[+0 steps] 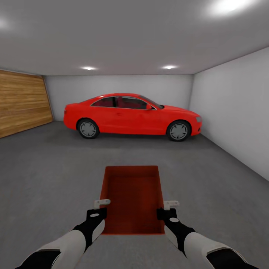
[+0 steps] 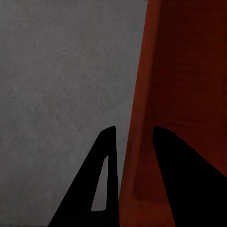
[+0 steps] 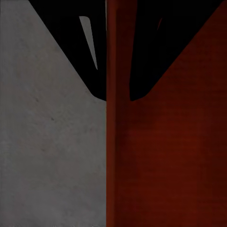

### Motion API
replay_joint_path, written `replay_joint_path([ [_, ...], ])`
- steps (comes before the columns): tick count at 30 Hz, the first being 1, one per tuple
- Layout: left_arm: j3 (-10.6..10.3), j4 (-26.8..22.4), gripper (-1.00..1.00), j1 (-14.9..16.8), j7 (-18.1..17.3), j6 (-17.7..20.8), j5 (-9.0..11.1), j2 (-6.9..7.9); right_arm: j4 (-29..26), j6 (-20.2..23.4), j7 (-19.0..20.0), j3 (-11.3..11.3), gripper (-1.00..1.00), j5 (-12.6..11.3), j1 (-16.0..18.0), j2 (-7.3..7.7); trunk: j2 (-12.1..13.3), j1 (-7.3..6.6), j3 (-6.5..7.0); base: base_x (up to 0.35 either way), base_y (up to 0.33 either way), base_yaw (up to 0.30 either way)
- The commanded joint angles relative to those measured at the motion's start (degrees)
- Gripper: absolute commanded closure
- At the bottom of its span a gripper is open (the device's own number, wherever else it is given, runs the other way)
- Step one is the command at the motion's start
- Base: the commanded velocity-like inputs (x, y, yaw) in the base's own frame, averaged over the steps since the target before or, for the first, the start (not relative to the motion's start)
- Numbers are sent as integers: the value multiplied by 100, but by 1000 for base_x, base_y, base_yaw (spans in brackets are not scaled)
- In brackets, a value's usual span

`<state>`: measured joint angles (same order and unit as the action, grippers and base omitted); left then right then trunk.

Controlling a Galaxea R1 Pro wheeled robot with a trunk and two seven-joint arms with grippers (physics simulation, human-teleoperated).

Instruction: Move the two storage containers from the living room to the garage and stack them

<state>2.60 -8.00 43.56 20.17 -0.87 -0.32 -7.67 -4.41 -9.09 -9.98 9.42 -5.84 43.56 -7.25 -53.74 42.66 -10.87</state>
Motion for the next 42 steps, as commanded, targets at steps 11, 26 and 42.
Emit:
replay_joint_path([
  [11,92,17,100,3,22,-7,49,240,-15,-184,-154,-362,100,-24,12,22,-6,4,-8,321,0,0],
  [26,92,17,100,1,22,-1,58,248,-16,-204,-149,-362,100,-23,13,22,-6,4,-8,321,0,0],
  [42,95,17,100,3,22,-1,58,248,-16,-208,-145,-362,100,-23,13,25,-6,4,-8,321,0,0],
])
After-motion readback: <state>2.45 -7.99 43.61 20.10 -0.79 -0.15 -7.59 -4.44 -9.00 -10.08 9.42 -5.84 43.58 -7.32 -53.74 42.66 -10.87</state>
